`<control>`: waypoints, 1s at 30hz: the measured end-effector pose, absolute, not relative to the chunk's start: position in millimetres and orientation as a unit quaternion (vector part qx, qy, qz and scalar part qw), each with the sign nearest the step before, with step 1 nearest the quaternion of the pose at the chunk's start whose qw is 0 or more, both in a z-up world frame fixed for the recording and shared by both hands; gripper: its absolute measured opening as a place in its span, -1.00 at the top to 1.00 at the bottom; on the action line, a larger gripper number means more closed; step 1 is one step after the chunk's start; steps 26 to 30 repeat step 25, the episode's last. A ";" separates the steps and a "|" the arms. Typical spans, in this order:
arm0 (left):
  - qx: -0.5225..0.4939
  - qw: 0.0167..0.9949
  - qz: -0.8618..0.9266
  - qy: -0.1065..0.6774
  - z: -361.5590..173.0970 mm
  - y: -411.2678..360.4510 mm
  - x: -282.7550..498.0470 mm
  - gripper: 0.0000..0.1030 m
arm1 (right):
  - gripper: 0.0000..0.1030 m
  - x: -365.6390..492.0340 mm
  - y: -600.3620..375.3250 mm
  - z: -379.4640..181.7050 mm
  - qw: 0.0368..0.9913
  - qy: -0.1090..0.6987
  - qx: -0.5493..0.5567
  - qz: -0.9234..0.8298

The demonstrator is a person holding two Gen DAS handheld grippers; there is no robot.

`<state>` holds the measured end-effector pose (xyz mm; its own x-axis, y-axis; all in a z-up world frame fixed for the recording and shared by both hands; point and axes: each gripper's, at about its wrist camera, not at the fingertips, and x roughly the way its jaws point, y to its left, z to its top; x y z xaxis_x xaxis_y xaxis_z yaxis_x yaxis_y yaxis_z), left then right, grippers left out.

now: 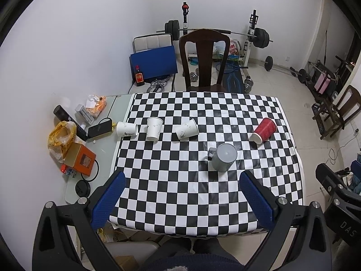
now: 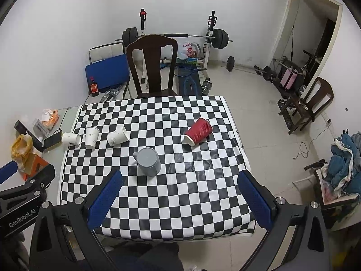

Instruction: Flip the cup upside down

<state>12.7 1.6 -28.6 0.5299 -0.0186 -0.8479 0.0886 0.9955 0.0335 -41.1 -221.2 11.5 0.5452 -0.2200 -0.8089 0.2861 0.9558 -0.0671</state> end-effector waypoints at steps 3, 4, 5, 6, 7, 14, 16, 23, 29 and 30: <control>0.036 0.876 -0.031 0.481 -29.5 4.1 12.2 -1.00 | -1.00 -40.1 -221.9 11.6 0.878 0.455 0.037 -0.144; 0.036 0.875 -0.031 0.482 -29.6 4.0 12.5 -1.00 | -1.00 -37.3 -225.0 11.6 0.878 0.455 0.037 -0.144; 0.035 0.875 -0.031 0.482 -29.7 4.1 12.2 -1.00 | -1.00 -39.8 -223.0 12.2 0.878 0.455 0.037 -0.144; 0.035 0.875 -0.030 0.483 -29.4 3.6 12.4 -1.00 | -1.00 -40.2 -222.4 12.4 0.878 0.455 0.036 -0.144; 0.035 0.874 -0.031 0.483 -29.8 3.5 12.2 -1.00 | -1.00 -38.9 -224.0 12.4 0.878 0.455 0.036 -0.144; 0.036 0.875 -0.030 0.482 -30.0 3.3 11.7 -1.00 | -1.00 -39.7 -224.2 13.7 0.878 0.455 0.037 -0.143; 0.035 0.874 -0.032 0.483 -30.1 3.8 11.6 -1.00 | -1.00 -37.0 -225.7 13.5 0.878 0.455 0.037 -0.144; 0.036 0.875 -0.031 0.481 -30.2 3.7 11.5 -1.00 | -1.00 -39.0 -224.2 14.4 0.877 0.456 0.038 -0.143; 0.037 0.876 -0.032 0.479 -30.2 4.5 12.0 -1.00 | -1.00 -36.5 -226.3 14.1 0.878 0.456 0.039 -0.143; 0.037 0.876 -0.032 0.479 -30.2 4.5 12.0 -1.00 | -1.00 -36.5 -226.3 14.1 0.878 0.456 0.039 -0.143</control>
